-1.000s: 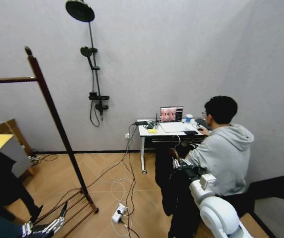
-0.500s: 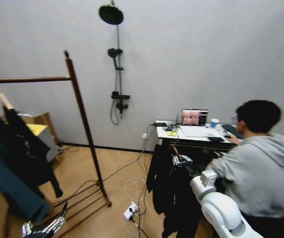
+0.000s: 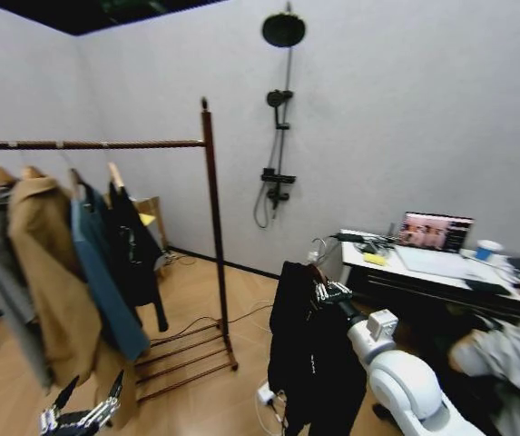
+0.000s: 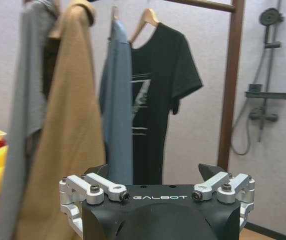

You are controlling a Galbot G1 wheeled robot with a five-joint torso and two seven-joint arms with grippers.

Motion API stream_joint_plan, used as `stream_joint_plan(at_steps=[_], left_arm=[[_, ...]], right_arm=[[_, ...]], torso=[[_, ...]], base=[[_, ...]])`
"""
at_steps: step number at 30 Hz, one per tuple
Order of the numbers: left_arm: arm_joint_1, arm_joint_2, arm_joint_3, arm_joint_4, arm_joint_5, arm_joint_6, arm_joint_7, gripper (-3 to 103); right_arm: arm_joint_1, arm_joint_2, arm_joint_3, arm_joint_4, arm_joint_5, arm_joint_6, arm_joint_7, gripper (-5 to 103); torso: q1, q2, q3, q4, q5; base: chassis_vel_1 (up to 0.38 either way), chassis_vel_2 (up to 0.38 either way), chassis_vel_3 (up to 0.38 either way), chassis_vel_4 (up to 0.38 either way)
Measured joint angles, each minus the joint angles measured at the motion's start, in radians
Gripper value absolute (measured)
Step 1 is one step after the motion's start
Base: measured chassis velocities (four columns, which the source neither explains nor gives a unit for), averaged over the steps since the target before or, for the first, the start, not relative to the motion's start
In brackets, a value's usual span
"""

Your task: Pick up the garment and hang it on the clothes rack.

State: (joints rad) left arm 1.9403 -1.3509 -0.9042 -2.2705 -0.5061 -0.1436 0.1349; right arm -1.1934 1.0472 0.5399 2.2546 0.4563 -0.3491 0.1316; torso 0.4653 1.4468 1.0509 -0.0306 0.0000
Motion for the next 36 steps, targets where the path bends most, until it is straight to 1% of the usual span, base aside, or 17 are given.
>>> stream_joint_plan(at_steps=[8,19,33,34,36], left_arm=[[0.0,0.0,0.0,0.0,0.0,0.0,0.0,100],[0.0,0.0,0.0,0.0,0.0,0.0,0.0,100],[0.0,0.0,0.0,0.0,0.0,0.0,0.0,100],[0.0,0.0,0.0,0.0,0.0,0.0,0.0,100],[0.0,0.0,0.0,0.0,0.0,0.0,0.0,100]], right_arm=[[0.005,0.007,0.001,-0.006,-0.001,0.003,-0.001,9],[0.013,0.009,0.005,-0.013,-0.007,0.005,-0.023,9],[0.0,0.018,0.014,-0.006,-0.02,0.008,-0.022,9],[-0.002,0.023,0.015,-0.007,-0.025,0.011,-0.021,9],[-0.003,0.027,0.014,-0.014,-0.031,0.026,-0.02,9]], torso=[[0.0,0.0,0.0,0.0,0.0001],[0.0,0.0,0.0,0.0001,0.0002],[0.0,0.0,0.0,0.0004,-0.0001],[0.0,0.0,0.0,-0.0001,-0.0001],[0.0,0.0,0.0,-0.0002,0.0]], base=[[0.116,0.128,0.14,0.124],[0.101,0.142,0.154,0.101],[0.089,0.117,0.117,0.087],[0.0,0.0,0.0,0.0],[0.0,0.0,0.0,0.0]])
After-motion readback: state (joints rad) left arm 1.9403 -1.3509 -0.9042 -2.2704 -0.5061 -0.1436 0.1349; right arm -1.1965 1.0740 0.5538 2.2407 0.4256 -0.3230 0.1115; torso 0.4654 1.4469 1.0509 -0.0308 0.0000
